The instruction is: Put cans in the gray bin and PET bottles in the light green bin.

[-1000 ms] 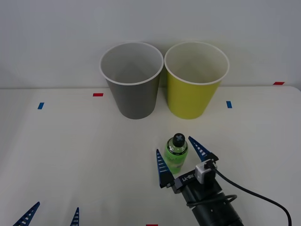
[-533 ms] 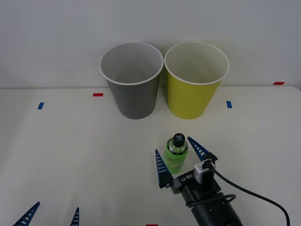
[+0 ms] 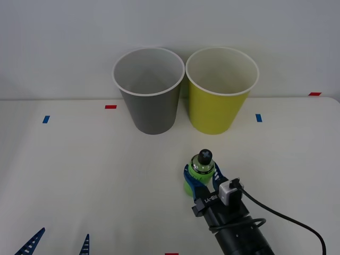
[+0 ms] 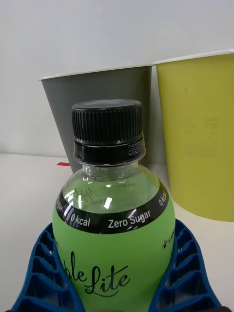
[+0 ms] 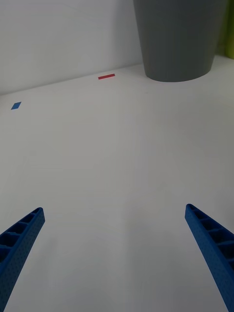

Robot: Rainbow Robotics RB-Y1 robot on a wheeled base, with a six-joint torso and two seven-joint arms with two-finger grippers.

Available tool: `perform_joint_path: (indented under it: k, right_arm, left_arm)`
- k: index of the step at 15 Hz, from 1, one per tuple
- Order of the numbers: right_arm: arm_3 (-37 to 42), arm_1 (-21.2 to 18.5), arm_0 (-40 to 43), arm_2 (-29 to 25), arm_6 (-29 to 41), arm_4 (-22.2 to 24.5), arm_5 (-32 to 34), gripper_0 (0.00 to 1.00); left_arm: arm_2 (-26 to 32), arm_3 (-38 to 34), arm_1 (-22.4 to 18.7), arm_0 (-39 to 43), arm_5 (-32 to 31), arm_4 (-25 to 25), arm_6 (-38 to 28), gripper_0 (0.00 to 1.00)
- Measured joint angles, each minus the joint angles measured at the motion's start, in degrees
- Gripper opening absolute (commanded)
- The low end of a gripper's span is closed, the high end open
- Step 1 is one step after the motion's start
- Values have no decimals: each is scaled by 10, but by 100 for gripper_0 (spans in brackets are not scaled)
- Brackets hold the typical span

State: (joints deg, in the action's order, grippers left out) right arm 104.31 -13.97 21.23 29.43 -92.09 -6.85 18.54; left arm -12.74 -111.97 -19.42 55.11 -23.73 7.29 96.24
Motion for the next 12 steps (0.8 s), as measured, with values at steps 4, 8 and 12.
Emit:
perform_joint_path:
  k: [4,8,12]
  right_arm:
    - [3,2,1,-12,-3,1,-5,0]
    - [102,4,13,-23,-3,1,-154,0]
    - [152,12,16,-40,0,0,-218,0]
  left_arm:
    - [0,0,0,0,0,0,0,100]
    - [0,0,0,0,0,0,0,100]
    - [0,0,0,0,0,0,0,100]
